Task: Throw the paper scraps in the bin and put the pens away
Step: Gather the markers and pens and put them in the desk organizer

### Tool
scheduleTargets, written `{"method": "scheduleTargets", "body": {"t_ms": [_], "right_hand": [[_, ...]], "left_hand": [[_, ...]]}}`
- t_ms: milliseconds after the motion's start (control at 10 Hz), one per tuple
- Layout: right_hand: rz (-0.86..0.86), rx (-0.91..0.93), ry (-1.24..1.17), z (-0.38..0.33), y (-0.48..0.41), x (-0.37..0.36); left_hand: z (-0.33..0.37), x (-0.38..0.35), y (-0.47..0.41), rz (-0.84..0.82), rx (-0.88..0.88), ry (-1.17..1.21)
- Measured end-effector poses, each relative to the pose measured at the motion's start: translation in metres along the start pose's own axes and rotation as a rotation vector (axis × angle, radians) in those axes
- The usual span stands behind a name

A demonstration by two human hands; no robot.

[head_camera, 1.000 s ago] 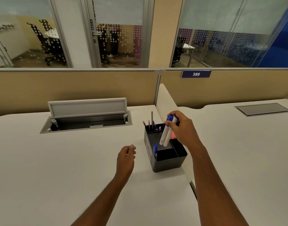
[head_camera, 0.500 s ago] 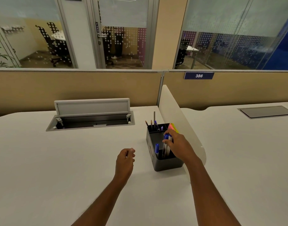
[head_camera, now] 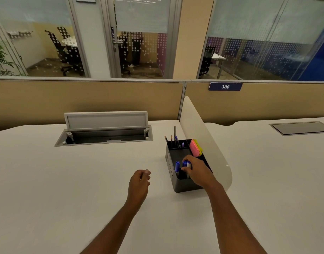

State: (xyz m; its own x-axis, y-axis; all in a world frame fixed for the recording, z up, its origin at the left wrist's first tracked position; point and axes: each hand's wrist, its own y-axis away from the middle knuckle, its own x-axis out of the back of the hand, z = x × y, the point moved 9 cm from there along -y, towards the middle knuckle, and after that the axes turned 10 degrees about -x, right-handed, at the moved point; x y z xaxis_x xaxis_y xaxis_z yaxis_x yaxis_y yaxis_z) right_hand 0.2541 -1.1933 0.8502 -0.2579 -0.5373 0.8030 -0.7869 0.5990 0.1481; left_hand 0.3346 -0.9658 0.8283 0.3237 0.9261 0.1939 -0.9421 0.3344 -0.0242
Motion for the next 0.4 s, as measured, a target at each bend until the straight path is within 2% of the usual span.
{"method": "scheduleTargets", "body": {"t_ms": [400], "right_hand": [[-0.036, -0.036, -0.015, 0.007, -0.005, -0.015]], "left_hand": [[-0.007, 0.013, 0.001, 0.001, 0.016, 0.025]]}}
